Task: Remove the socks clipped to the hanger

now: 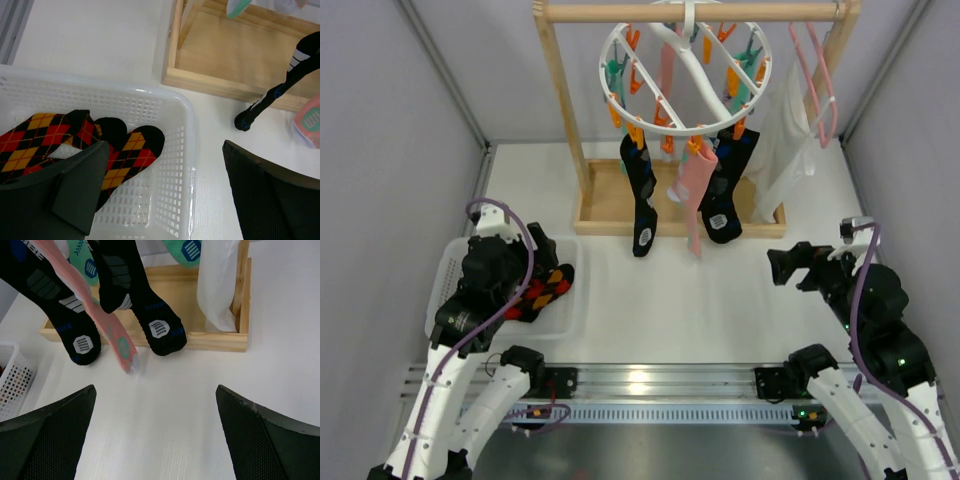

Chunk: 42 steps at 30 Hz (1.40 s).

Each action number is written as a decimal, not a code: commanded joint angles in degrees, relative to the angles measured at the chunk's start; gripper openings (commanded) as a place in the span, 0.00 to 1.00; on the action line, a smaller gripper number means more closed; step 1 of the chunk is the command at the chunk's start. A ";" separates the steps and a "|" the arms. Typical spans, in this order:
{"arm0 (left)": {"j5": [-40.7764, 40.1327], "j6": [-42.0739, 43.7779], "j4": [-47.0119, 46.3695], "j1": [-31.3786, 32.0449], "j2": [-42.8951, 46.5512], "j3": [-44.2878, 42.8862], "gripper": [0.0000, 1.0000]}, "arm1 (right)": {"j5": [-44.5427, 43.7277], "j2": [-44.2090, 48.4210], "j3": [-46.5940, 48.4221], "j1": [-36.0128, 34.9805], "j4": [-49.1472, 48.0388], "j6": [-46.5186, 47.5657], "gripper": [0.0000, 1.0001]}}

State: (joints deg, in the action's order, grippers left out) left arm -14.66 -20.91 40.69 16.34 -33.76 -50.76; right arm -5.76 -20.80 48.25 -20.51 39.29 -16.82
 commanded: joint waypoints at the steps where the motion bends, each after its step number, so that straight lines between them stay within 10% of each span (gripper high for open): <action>1: -0.64 -0.36 -2.63 0.10 0.27 0.31 0.98 | -0.40 -0.03 -0.26 -0.49 -2.02 -1.11 0.99; 14: -0.38 -0.63 -2.80 0.19 1.06 0.31 0.98 | 14.97 -4.50 -11.06 -0.49 -28.15 -6.29 1.00; 24: 0.33 -0.89 -2.72 0.19 1.06 0.49 0.99 | 34.05 -31.19 -13.36 -0.93 -57.19 -6.40 0.99; 31: 0.59 -0.98 -2.72 0.19 0.45 0.49 0.98 | 23.35 -44.32 -10.54 -5.58 -60.27 1.43 0.99; 42: -0.37 -2.12 -2.63 0.18 -1.84 0.40 0.98 | 9.04 -61.45 -11.86 -13.32 -76.01 5.13 0.66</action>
State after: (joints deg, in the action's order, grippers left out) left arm -14.44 -21.61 40.66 16.34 -34.81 -50.43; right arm 10.11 -79.70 35.35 -31.55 -25.96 -13.98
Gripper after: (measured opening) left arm 0.984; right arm 0.682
